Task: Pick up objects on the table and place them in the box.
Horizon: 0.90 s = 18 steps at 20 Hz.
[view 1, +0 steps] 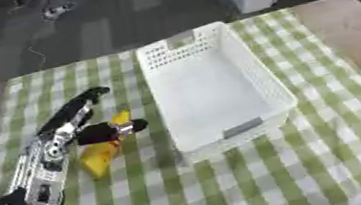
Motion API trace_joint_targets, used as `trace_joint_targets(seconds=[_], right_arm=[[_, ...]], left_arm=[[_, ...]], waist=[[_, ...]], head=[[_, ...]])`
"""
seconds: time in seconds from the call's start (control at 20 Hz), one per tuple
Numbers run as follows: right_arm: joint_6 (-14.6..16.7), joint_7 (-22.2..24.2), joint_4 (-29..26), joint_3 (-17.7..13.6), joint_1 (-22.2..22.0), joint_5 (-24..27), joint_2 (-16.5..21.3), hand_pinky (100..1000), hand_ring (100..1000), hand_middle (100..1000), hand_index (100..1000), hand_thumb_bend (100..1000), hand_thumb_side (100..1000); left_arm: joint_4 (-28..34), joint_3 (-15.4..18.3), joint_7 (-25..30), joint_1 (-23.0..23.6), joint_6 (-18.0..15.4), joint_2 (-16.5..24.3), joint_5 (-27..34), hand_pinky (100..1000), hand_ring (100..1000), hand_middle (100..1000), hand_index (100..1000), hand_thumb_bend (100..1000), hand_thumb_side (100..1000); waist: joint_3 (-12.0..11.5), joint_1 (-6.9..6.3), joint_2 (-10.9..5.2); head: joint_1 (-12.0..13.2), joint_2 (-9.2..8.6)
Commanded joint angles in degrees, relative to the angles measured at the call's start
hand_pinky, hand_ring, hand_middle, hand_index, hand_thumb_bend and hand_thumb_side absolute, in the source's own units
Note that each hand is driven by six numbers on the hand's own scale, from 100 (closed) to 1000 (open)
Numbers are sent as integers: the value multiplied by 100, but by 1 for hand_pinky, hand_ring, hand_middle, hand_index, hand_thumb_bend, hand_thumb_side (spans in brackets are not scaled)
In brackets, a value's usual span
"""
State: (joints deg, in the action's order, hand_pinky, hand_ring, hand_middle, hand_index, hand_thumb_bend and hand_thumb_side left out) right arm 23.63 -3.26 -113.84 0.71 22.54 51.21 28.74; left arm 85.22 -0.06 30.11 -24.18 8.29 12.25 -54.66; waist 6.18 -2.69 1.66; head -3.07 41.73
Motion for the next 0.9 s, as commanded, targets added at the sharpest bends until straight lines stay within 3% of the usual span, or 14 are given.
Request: trace_joint_targets(seconds=[0.05, 0.5, 0.9], right_arm=[[-13, -4, -75, -29, 50, -2, 152, 100, 472, 638, 679, 316, 610], [-23, -28, -75, -36, 18, 5, 181, 100, 472, 638, 679, 314, 607], [-30, -49, -75, -44, -34, -5, 211, 100, 471, 637, 678, 315, 607]], left_arm=[[317, 74, 316, -36, 24, 117, -151, 844, 940, 1000, 1000, 818, 766], [897, 124, 1426, 51, 84, 301, -556, 738, 901, 1000, 1000, 777, 771], [853, 189, 1801, 234, 35, 386, -670, 723, 891, 1000, 1000, 766, 772]], waist=[[-20, 5, -90], [-54, -21, -156], [-106, -45, -210]], head=[[3, -29], [-19, 39], [-51, 138]])
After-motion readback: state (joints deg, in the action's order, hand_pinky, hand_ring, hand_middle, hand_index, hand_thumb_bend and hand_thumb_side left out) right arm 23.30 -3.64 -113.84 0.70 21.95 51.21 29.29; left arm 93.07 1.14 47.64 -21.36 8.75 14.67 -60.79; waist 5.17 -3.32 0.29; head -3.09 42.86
